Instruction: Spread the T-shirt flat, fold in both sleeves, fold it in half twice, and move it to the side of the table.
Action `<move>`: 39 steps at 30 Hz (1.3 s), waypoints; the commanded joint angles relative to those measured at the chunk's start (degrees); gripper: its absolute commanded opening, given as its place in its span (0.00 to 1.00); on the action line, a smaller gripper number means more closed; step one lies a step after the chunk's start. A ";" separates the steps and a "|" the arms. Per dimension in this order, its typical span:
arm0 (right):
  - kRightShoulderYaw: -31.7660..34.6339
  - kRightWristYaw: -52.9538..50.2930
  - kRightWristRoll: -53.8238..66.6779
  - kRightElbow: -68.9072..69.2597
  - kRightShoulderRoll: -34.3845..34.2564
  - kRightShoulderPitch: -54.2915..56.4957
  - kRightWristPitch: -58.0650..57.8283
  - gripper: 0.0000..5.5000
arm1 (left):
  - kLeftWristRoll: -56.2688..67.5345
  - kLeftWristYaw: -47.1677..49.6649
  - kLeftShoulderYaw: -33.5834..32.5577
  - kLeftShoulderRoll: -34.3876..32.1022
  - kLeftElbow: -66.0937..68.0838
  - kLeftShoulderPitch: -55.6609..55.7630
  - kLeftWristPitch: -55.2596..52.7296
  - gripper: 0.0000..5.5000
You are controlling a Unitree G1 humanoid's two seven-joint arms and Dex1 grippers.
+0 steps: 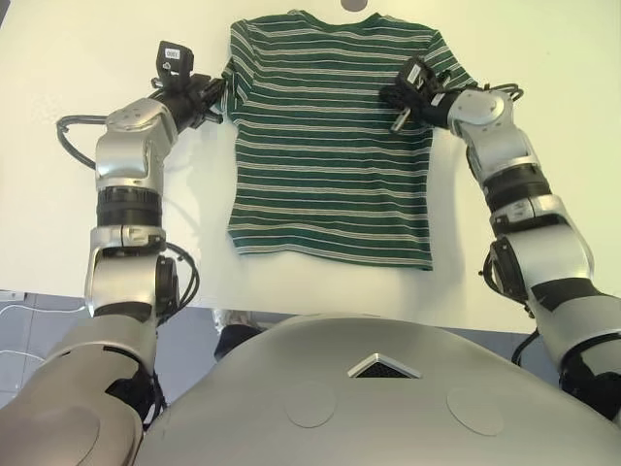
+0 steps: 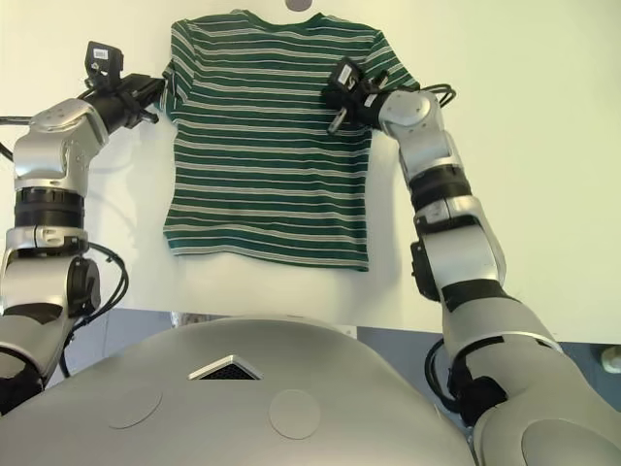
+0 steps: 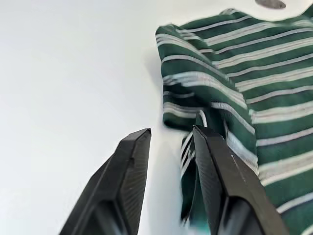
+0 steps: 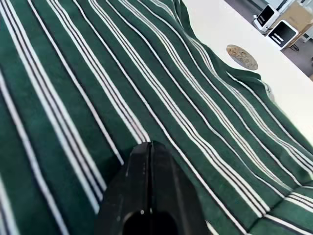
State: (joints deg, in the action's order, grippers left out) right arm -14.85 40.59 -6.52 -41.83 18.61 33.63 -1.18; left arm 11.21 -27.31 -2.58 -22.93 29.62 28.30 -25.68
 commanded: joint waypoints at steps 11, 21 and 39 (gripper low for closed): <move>-4.03 -0.90 -3.33 0.25 0.24 -2.29 -5.20 0.00 | -4.45 -4.72 -0.62 1.65 36.44 15.53 9.34 0.01; -3.34 -0.08 -3.47 0.17 3.77 -4.29 -8.36 0.00 | -6.79 -1.32 -1.63 -2.63 39.37 15.77 20.36 0.01; 1.55 -6.13 0.26 13.13 1.08 -6.44 -9.47 0.00 | 4.66 4.31 -9.46 3.80 17.28 6.16 -6.31 0.28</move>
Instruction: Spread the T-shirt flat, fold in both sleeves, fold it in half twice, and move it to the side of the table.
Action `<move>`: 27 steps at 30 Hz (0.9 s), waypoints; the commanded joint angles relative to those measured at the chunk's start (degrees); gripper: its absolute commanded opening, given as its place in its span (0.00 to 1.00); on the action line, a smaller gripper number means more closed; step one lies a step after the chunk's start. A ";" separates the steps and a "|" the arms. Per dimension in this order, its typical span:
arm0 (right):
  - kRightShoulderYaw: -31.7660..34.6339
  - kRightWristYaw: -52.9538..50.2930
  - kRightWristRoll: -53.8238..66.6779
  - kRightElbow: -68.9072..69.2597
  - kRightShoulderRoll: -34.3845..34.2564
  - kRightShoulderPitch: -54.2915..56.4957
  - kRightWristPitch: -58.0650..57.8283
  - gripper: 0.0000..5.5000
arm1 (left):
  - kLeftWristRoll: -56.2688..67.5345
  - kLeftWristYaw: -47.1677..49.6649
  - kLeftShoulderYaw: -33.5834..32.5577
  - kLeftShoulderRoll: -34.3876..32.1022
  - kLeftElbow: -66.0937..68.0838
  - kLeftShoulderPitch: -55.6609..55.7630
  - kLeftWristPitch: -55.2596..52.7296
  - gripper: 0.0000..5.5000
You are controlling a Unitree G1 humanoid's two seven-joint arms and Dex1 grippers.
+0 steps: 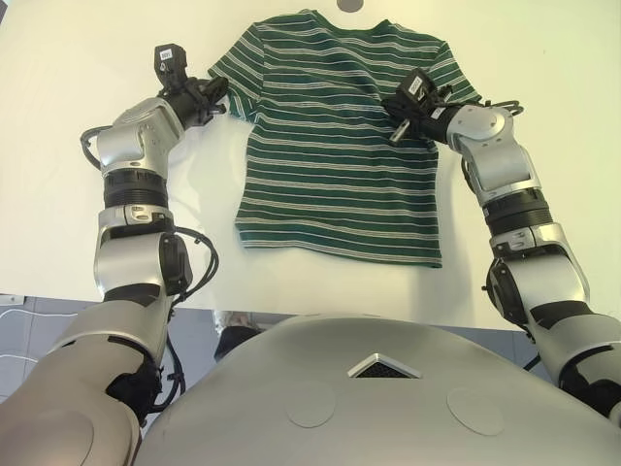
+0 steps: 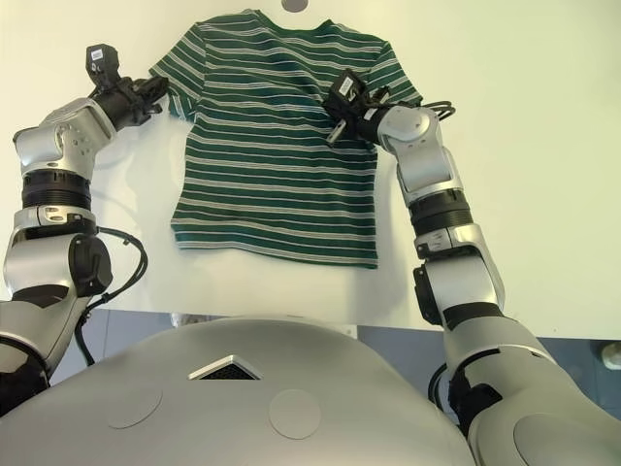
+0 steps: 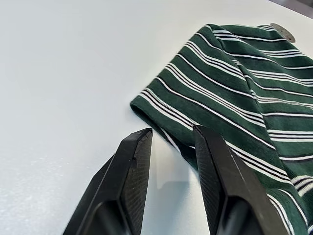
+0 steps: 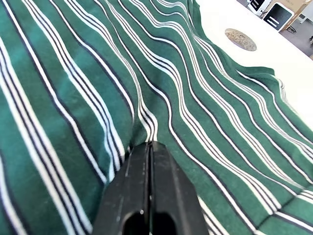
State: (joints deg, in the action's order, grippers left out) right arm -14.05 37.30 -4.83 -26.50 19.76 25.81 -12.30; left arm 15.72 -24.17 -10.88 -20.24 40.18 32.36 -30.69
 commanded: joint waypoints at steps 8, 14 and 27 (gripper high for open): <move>7.77 -15.21 -0.56 -7.86 -2.06 8.21 10.84 0.00 | 0.69 0.79 -3.70 2.47 21.15 8.99 3.39 0.10; 10.76 -17.64 0.27 -8.44 -1.06 6.42 11.29 0.00 | 2.86 -3.68 -2.63 4.62 11.27 9.98 3.39 0.01; 25.48 -16.02 14.12 -10.65 1.79 5.81 -11.76 0.21 | -1.29 2.82 5.87 14.56 0.07 12.91 -2.03 0.19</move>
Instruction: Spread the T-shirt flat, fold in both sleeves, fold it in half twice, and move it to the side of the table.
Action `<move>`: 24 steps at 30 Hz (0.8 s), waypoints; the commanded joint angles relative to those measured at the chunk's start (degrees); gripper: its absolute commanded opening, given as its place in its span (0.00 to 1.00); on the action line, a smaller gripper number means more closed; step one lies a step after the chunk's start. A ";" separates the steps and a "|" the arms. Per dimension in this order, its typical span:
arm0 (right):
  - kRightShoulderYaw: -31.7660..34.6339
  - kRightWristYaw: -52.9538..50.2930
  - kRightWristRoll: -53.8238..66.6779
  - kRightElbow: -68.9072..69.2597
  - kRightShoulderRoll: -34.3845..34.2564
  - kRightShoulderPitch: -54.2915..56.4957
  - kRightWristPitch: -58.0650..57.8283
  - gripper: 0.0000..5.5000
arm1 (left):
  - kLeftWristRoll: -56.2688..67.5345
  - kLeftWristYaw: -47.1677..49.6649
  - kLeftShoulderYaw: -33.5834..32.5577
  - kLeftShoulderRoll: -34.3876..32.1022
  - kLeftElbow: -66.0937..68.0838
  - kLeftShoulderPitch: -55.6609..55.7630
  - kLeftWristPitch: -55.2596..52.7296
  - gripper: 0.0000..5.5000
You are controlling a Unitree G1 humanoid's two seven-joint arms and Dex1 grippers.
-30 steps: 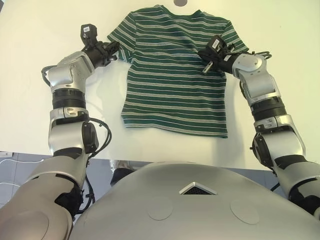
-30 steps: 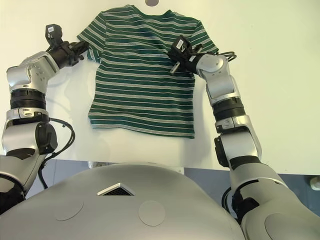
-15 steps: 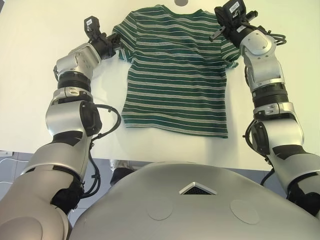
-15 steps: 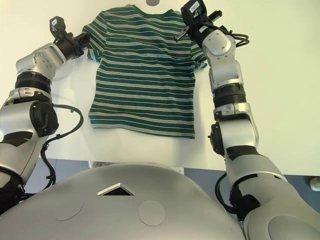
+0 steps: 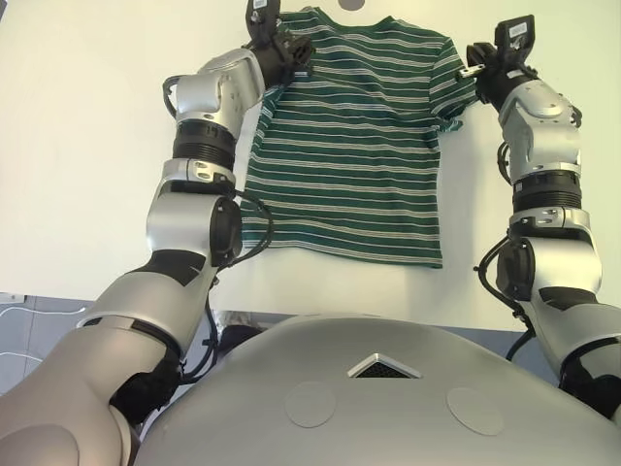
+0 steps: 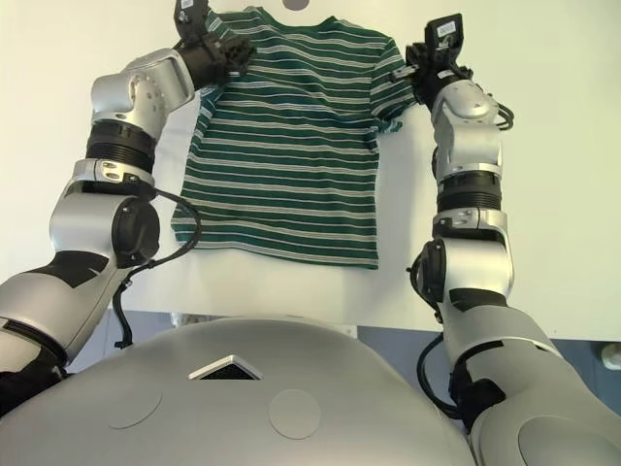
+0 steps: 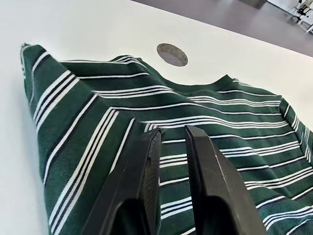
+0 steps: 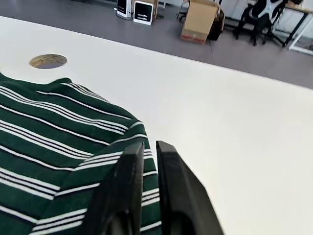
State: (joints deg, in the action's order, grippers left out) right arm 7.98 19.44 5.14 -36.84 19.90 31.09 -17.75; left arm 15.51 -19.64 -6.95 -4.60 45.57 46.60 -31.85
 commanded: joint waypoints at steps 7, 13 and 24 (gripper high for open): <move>4.91 7.04 7.84 -2.39 3.94 -1.91 -16.27 0.24 | -0.49 -7.68 5.30 -10.95 -38.42 -16.44 -6.39 0.19; 5.77 9.54 11.71 5.15 4.83 -5.58 -24.41 0.24 | -0.06 -7.18 3.39 -15.88 -46.68 -20.98 -9.56 0.19; 4.41 6.22 13.75 11.32 1.28 1.14 -24.06 0.00 | 1.29 -11.58 5.16 -20.62 -55.44 -32.62 -11.16 0.19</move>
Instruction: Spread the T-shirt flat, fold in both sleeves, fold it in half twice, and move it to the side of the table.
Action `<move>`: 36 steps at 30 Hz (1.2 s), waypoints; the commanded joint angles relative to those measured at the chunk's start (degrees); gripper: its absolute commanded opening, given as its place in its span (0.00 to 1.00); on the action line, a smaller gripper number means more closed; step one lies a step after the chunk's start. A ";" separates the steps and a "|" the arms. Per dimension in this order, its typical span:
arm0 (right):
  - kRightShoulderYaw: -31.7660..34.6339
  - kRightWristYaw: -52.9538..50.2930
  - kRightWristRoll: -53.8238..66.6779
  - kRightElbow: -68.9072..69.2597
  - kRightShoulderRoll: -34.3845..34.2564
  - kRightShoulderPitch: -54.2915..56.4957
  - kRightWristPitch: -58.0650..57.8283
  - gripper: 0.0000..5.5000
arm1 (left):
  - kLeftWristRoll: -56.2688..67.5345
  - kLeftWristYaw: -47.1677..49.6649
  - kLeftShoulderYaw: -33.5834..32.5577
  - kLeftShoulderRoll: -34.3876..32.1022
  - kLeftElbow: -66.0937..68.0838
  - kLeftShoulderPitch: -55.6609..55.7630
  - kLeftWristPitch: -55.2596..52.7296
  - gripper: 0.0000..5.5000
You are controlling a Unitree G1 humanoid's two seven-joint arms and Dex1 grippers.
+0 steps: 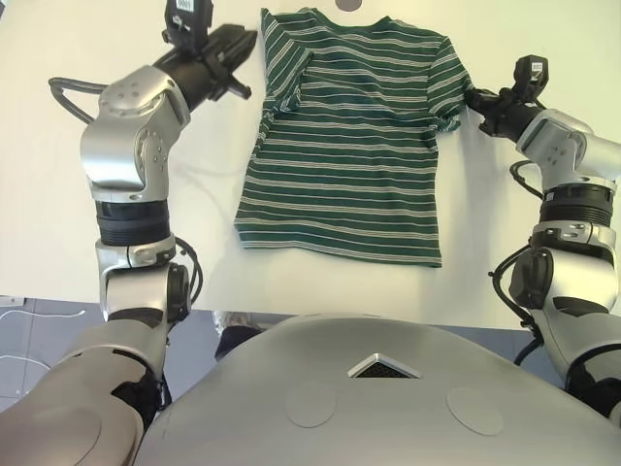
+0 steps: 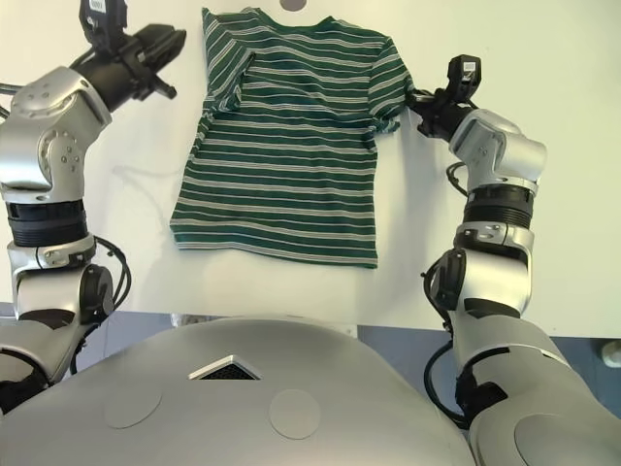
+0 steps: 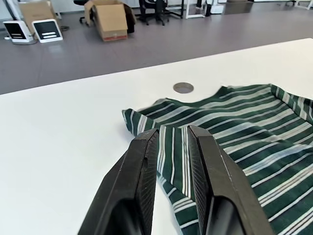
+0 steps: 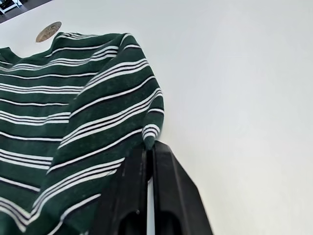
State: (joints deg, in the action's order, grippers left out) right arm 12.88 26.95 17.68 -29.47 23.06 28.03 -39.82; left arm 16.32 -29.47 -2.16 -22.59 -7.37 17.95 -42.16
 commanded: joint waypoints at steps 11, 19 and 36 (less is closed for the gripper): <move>-9.05 -8.61 -3.76 1.87 -16.23 6.37 4.30 0.13 | -0.05 -2.45 3.75 -3.26 -5.14 -5.91 1.32 0.19; -17.88 26.30 -9.41 44.25 19.56 -26.49 23.98 0.32 | -9.28 -14.18 2.82 -17.51 -6.37 -18.25 33.25 0.23; -16.41 29.64 -22.72 28.67 30.66 -49.18 87.20 0.32 | -25.79 -25.92 11.19 -31.95 3.36 -33.88 73.11 0.43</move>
State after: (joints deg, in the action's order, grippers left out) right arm -2.64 58.04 -3.09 -1.21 54.64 -22.46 47.60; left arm -5.36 -55.59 7.46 -54.74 -5.73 -16.37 31.76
